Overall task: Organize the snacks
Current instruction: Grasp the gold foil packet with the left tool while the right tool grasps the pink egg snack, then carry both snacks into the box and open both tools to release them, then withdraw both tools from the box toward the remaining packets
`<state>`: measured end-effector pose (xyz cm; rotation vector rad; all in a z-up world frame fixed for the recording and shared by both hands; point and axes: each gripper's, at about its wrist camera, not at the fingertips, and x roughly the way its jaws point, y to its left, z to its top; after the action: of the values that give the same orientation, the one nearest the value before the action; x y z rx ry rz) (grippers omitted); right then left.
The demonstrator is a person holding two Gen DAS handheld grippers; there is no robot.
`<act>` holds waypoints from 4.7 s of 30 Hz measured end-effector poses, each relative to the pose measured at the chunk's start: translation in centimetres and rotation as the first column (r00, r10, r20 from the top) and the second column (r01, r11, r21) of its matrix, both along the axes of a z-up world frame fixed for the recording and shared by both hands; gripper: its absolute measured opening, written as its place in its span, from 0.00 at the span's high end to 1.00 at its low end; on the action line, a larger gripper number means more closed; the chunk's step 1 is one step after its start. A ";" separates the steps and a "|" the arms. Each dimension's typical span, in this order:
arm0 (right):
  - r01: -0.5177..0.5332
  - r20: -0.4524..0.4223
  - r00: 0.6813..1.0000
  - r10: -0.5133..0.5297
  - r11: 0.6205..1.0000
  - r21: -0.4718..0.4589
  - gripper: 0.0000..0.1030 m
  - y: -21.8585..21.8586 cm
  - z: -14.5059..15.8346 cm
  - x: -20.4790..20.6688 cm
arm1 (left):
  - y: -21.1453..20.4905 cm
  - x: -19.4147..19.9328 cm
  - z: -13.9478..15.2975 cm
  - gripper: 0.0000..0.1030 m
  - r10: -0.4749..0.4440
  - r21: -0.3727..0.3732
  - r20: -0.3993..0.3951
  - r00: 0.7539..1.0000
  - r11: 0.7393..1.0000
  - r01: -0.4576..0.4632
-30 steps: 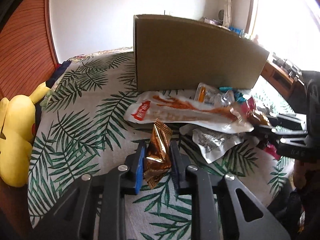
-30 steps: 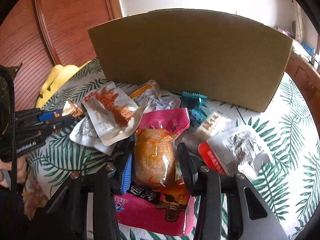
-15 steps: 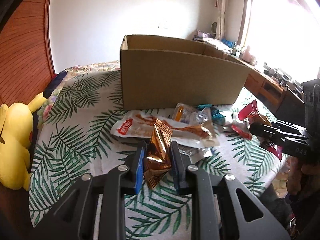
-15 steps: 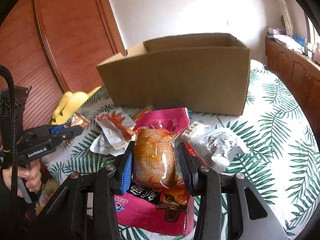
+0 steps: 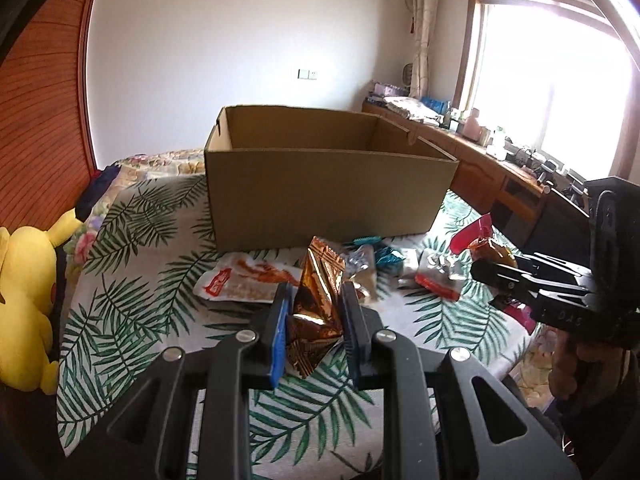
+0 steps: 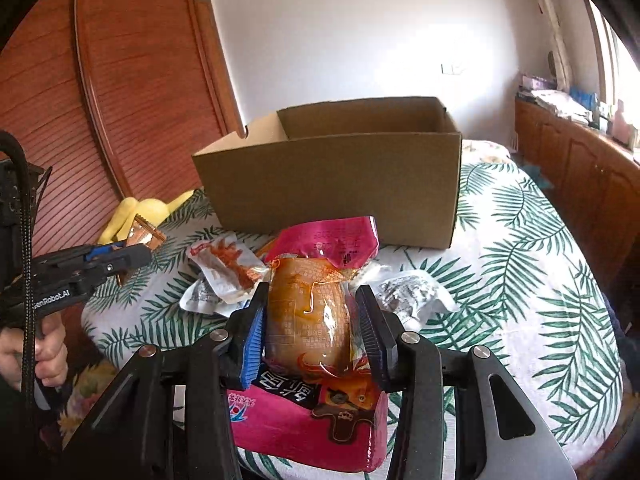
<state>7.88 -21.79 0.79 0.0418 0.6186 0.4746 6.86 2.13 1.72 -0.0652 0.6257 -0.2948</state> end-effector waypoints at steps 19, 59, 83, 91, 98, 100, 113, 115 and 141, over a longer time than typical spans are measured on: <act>0.015 0.085 0.996 -0.014 1.000 -0.016 0.58 -1.0 3.0 -1.1 | -2.0 0.0 2.5 0.79 -0.036 -0.019 0.067 0.997 0.999 0.038; -0.090 0.159 0.982 0.107 0.990 -0.110 0.58 2.6 7.5 15.2 | -1.0 18.5 4.7 0.79 -0.040 -0.006 0.072 0.997 0.999 0.040; -0.104 0.061 0.992 0.114 0.984 -0.148 0.56 4.9 4.7 19.4 | -2.2 21.7 2.3 0.74 -0.022 0.020 0.003 1.000 1.000 0.022; -0.101 0.058 0.992 0.111 0.984 -0.150 0.54 5.0 4.5 19.4 | -2.1 21.3 2.2 0.72 -0.015 0.026 0.003 1.000 1.000 0.014; -0.097 0.081 0.991 0.109 0.987 -0.130 0.52 4.5 5.1 18.2 | -1.6 20.1 2.6 0.68 -0.002 0.020 0.013 1.000 1.000 0.002; -0.098 0.093 0.990 0.110 0.987 -0.124 0.52 4.2 5.5 17.4 | -1.6 19.4 3.0 0.67 -0.001 0.022 0.025 1.000 1.000 0.001; -0.072 0.139 0.987 0.085 0.993 -0.097 0.51 1.0 7.0 10.8 | -0.6 13.5 4.4 0.58 0.019 0.022 0.070 0.997 1.000 -0.021; -0.064 0.127 0.989 0.076 0.993 -0.095 0.51 0.3 6.6 10.0 | -0.3 12.6 4.1 0.57 0.025 0.015 0.062 0.998 1.000 -0.026; 0.034 -0.094 0.995 -0.042 0.996 -0.085 0.48 -5.0 -2.6 4.9 | 0.1 7.7 -3.0 0.53 0.084 0.030 -0.099 0.992 0.996 -0.082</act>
<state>12.80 -26.78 -1.77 -0.0034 0.7302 0.4113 14.54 2.20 -1.27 -0.0818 0.7240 -0.2037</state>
